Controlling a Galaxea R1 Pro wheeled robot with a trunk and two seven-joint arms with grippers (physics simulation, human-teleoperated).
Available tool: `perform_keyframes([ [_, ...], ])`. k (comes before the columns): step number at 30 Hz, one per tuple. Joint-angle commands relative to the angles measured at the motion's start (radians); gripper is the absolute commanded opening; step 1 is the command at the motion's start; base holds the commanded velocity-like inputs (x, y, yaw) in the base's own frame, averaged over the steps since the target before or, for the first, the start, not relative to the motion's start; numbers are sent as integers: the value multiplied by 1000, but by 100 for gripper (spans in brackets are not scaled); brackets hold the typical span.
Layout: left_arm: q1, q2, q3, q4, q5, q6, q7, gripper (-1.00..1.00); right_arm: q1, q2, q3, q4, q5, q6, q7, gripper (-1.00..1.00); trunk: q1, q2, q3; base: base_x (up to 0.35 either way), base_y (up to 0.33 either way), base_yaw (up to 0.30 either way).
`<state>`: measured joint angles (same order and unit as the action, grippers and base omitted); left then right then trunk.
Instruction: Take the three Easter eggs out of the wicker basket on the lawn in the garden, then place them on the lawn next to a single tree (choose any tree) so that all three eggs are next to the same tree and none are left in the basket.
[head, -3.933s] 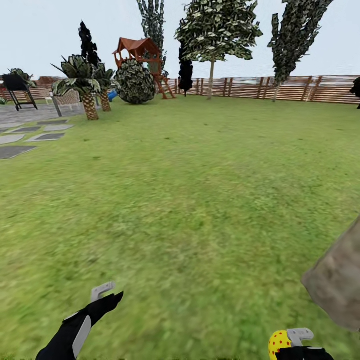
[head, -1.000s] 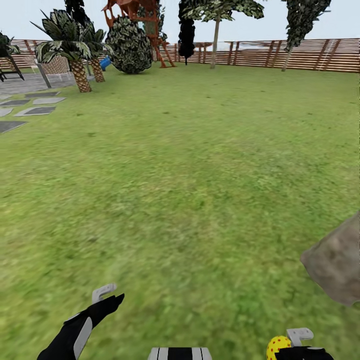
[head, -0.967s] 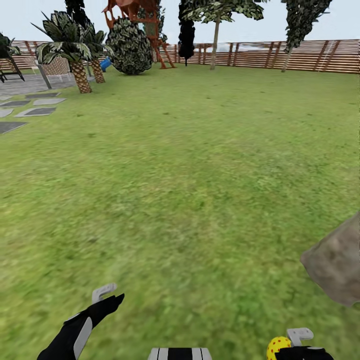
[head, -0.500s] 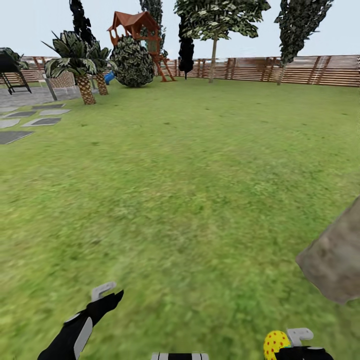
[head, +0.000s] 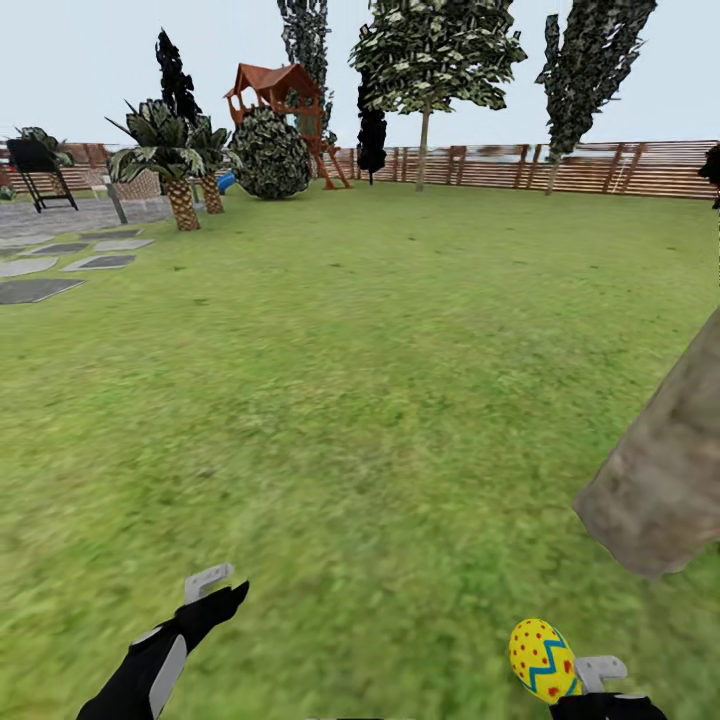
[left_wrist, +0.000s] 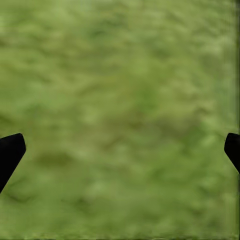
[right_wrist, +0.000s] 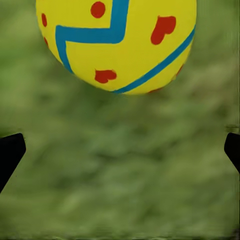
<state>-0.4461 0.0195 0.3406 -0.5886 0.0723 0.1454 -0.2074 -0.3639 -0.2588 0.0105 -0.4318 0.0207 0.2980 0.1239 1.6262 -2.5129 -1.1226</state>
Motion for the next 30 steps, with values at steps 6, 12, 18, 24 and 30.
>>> perform_keyframes([
  [6,0,-1,4,36,7,4,-7,100,0,0,-1,-2,2,6,3,100,-3,1,22,-341,0,0],
  [12,0,-1,4,37,7,3,-7,100,0,-1,0,-2,2,5,3,100,-6,2,46,-341,0,0],
  [18,0,-1,5,37,9,3,-7,100,0,0,2,-2,2,5,3,100,-9,4,71,-316,0,-71],
  [24,0,-1,5,37,9,2,-8,100,0,0,2,-1,2,6,3,100,-12,5,98,-56,0,-235],
  [30,0,-1,6,37,11,-9,-10,100,0,0,1,-2,2,4,3,100,-14,7,122,-6,0,-60],
])
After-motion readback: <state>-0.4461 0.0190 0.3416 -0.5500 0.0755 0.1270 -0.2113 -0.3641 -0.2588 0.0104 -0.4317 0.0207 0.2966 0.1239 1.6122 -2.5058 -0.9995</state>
